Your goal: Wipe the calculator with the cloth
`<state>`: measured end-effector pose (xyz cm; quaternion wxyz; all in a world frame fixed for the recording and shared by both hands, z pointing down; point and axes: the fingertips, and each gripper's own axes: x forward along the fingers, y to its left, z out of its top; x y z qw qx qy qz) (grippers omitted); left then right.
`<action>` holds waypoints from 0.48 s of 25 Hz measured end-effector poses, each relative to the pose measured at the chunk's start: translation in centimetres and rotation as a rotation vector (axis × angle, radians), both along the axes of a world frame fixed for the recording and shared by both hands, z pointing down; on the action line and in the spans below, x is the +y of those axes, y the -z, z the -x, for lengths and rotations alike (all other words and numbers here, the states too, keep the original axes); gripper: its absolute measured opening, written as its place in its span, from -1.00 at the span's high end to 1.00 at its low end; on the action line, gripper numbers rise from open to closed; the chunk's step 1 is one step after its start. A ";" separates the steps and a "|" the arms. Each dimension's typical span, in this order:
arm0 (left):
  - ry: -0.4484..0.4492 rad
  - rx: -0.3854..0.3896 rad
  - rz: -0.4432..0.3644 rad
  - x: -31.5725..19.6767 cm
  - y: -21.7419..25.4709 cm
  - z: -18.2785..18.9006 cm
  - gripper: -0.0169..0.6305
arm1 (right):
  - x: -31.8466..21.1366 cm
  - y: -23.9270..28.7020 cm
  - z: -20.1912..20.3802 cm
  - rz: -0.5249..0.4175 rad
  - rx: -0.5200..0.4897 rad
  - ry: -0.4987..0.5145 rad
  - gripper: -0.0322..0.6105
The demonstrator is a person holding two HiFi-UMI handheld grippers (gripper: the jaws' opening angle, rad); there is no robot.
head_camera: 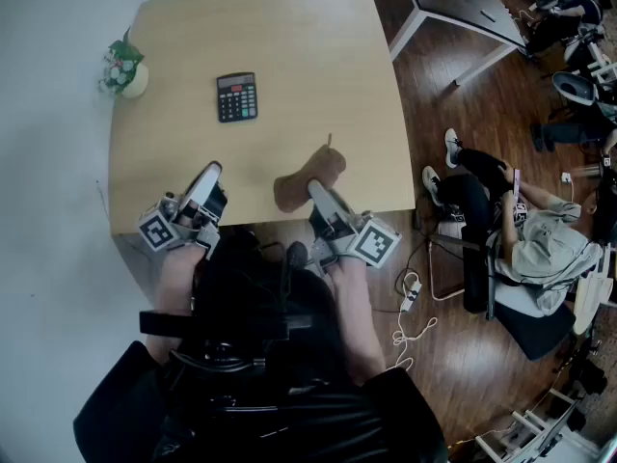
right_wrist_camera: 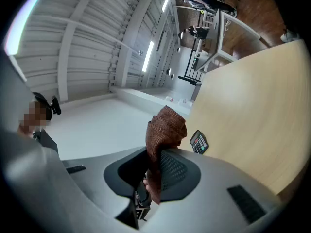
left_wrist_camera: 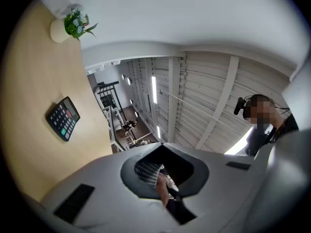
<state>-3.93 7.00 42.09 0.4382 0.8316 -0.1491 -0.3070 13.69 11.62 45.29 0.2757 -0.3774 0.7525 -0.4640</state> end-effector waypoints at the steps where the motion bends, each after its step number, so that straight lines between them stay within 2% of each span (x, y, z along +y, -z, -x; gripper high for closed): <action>1: -0.007 -0.007 0.004 -1.0 -0.2 1.1 0.96 | -1.1 -0.1 2.0 0.005 0.015 0.020 0.71; 3: -0.011 -0.033 0.019 -3.3 -1.3 3.3 0.96 | -3.6 -0.4 5.6 0.023 0.045 0.058 0.71; 7: 0.011 -0.162 0.082 -8.0 -6.7 7.1 0.96 | -9.1 -1.4 11.2 0.081 0.136 0.104 0.71; 12: -0.114 -0.299 0.136 -12.1 -13.6 7.3 0.95 | -14.2 -1.7 14.5 0.102 0.381 0.114 0.71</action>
